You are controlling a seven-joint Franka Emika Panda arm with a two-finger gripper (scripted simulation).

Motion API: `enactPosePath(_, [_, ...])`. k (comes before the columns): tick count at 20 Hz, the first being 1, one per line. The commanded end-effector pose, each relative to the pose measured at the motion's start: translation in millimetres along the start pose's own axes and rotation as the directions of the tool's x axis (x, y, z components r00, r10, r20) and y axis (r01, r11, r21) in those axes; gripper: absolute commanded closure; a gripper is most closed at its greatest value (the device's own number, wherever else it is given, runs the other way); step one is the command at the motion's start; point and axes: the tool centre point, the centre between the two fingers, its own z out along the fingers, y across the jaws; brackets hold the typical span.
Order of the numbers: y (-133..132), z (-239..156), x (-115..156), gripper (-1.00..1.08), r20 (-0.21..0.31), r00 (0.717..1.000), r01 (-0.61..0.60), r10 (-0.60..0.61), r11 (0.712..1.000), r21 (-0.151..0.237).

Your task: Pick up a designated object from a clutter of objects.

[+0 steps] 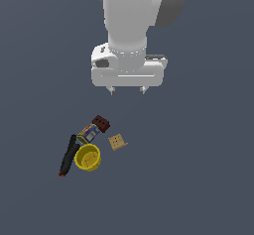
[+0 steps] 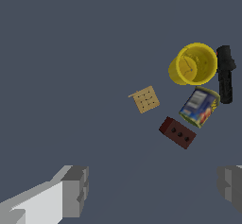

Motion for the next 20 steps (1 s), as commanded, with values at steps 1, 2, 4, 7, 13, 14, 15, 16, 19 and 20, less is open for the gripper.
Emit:
enactPosePath(1, [0.0,0.0,0.0,-0.92,0.0,1.0,0.0,0.0,1.0,0.0])
enactPosePath(2, [0.1,-0.1,0.1,-0.92,0.0,1.0,-0.001,0.001,1.0,0.001])
enactPosePath(4, [-0.5,-1.0,0.7,-0.92,0.0,1.0,-0.008,0.008,1.0,0.005])
enactPosePath(7, [-2.0,-4.0,2.5,-0.92,0.0,1.0,-0.025,0.025,1.0,0.018])
enactPosePath(13, [-2.8,-6.1,2.9,-0.92,0.0,1.0,-0.03,0.03,0.999,0.023])
enactPosePath(14, [-2.7,-5.3,3.2,-0.92,0.0,0.999,-0.033,0.033,0.999,0.023])
enactPosePath(15, [-2.5,-4.3,3.7,-0.92,0.0,0.999,-0.037,0.037,0.999,0.023])
enactPosePath(16, [-2.4,-3.1,4.3,-0.92,0.0,0.999,-0.043,0.043,0.999,0.024])
enactPosePath(19, [-1.7,2.5,7.1,-0.92,0.0,0.998,-0.069,0.069,0.997,0.025])
enactPosePath(20, [-1.4,5.1,8.3,-0.92,0.0,0.997,-0.081,0.081,0.996,0.026])
